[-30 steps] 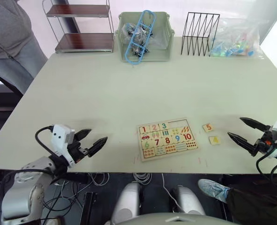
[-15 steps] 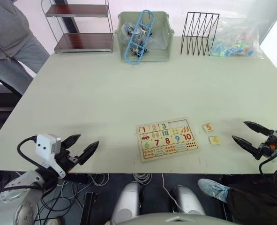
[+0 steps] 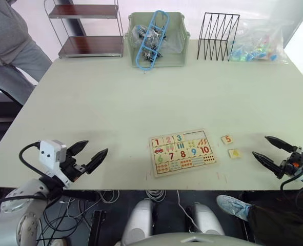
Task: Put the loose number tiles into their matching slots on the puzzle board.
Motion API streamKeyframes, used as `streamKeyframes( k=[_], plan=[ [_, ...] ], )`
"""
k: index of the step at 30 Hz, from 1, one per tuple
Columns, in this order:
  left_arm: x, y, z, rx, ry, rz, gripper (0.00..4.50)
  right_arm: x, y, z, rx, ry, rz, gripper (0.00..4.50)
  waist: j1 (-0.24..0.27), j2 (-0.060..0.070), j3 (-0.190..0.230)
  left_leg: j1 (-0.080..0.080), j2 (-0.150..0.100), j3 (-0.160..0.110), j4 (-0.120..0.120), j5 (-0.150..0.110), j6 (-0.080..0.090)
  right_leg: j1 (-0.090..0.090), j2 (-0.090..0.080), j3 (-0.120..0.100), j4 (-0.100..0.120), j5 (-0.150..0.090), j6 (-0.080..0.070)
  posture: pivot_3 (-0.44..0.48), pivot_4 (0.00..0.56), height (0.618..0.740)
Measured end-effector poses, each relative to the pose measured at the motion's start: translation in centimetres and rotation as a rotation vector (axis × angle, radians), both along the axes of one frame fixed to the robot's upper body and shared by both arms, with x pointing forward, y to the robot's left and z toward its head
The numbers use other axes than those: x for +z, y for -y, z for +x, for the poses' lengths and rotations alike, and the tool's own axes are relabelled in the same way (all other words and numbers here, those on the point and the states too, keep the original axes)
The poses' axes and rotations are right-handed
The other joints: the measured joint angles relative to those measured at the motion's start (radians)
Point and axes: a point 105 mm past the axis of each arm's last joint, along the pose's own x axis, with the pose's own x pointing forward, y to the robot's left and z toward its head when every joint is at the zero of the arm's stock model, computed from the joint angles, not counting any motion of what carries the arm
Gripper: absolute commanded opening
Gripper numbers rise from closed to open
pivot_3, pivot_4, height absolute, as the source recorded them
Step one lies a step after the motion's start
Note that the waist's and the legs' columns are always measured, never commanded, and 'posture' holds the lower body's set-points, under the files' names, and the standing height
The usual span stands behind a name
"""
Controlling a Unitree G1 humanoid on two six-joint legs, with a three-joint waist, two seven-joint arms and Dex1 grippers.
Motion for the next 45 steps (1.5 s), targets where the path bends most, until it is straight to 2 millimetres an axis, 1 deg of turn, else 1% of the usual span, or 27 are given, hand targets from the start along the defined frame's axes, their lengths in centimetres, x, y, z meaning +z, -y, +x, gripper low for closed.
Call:
streamKeyframes(
  k=[5,15,19,23,27,29,32,35,36,38,40,41,43,45],
  plan=[
    [-0.3,0.4,0.2,-0.027,0.001,-0.009,4.46,0.0,-0.3,-0.3,0.001,0.006,-0.002,4.5,0.0,0.0,0.0,0.0,0.0,0.0,-0.001,0.0,0.0,0.0,0.0,0.0,0.0,0.0,0.0,0.0,0.15,0.74],
    [-0.2,0.1,0.7,-0.042,0.015,-0.006,4.46,0.0,-0.4,-0.3,-0.002,0.021,-0.004,4.5,0.0,0.0,0.0,0.0,0.0,0.0,-0.001,0.0,0.0,0.0,-0.001,0.0,-0.001,0.0,0.0,0.0,0.15,0.74],
    [-0.5,0.1,0.8,-0.082,0.004,0.049,4.46,0.0,-0.3,-0.3,-0.006,0.019,-0.003,4.5,0.0,0.0,0.0,0.0,0.0,0.0,-0.002,0.0,0.0,0.0,-0.001,0.0,-0.001,0.0,0.0,0.0,0.15,0.74],
    [-0.4,0.1,0.8,-0.126,0.025,0.089,4.46,-0.2,-0.3,-0.5,-0.007,0.01,-0.003,4.5,0.0,0.0,0.0,0.0,0.0,0.0,-0.004,0.0,0.0,-0.001,-0.002,0.0,-0.002,0.0,0.0,0.0,0.15,0.74],
    [0.3,1.1,0.8,-0.226,0.065,0.11,4.46,-0.3,-0.4,-0.7,0.01,0.006,-0.004,4.5,0.0,0.0,0.0,0.001,0.0,0.0,-0.006,0.0,0.0,-0.001,-0.002,0.0,-0.003,0.0,0.0,0.0,0.15,0.74],
    [0.5,1.6,0.9,-0.288,0.073,0.118,4.46,-0.1,-0.8,-0.8,0.037,0.011,-0.01,4.5,0.0,0.0,0.0,0.001,0.0,0.0,-0.006,0.0,0.0,-0.001,-0.002,0.0,-0.003,0.0,0.0,0.0,0.15,0.74],
    [0.9,1.6,1.3,-0.332,0.088,0.13,4.46,0.1,-1.2,-0.9,0.066,0.013,-0.015,4.5,0.0,0.0,0.0,0.001,0.0,0.0,-0.007,0.0,0.0,-0.002,-0.002,0.0,-0.002,0.0,0.0,0.0,0.15,0.74],
    [0.9,2.2,1.6,-0.429,0.078,0.132,4.46,0.2,-1.5,-0.8,0.105,0.002,-0.023,4.5,0.0,0.001,0.0,0.001,0.0,0.001,-0.007,0.0,0.0,-0.002,-0.002,0.0,-0.002,0.0,0.0,0.0,0.15,0.74],
    [1.0,2.6,1.6,-0.48,0.069,0.126,4.46,0.4,-1.5,-0.7,0.123,-0.002,-0.034,4.5,0.0,0.001,0.0,0.001,-0.001,0.001,-0.007,0.0,0.0,-0.002,-0.002,0.0,-0.002,0.0,0.0,0.0,0.15,0.74],
    [1.7,3.4,1.5,-0.609,0.069,0.118,4.46,1.5,-1.7,-0.1,0.179,0.017,-0.073,4.5,-0.001,0.001,0.0,0.001,-0.001,0.002,-0.007,0.0,0.0,-0.002,-0.003,-0.001,-0.002,0.0,0.0,0.0,0.15,0.74],
    [2.2,3.9,1.4,-0.676,0.073,0.114,4.46,2.3,-1.8,0.3,0.205,0.034,-0.096,4.5,-0.002,0.001,0.0,0.001,0.0,0.002,-0.007,0.0,0.0,-0.002,-0.003,-0.001,-0.002,0.0,0.0,0.0,0.15,0.74],
    [2.2,4.0,1.2,-0.712,0.07,0.103,4.46,2.4,-2.0,0.4,0.227,0.039,-0.103,4.5,-0.002,0.001,0.0,0.001,0.0,0.002,-0.007,0.0,0.0,-0.002,-0.003,-0.002,-0.002,0.0,0.0,0.0,0.15,0.74],
    [2.4,4.1,1.2,-0.759,0.07,0.092,4.46,2.1,-2.7,0.4,0.292,0.009,-0.128,4.5,-0.001,0.001,0.0,0.0,0.0,0.002,-0.008,0.0,0.0,-0.003,-0.002,-0.003,-0.002,0.0,0.001,0.0,0.15,0.74],
    [2.8,4.6,1.3,-0.809,0.085,0.092,4.46,2.1,-3.2,0.7,0.348,-0.002,-0.163,4.5,-0.001,0.001,0.0,0.0,0.0,0.002,-0.007,0.0,0.0,-0.002,-0.002,-0.003,-0.002,0.002,0.003,0.0,0.15,0.74]
  ],
)
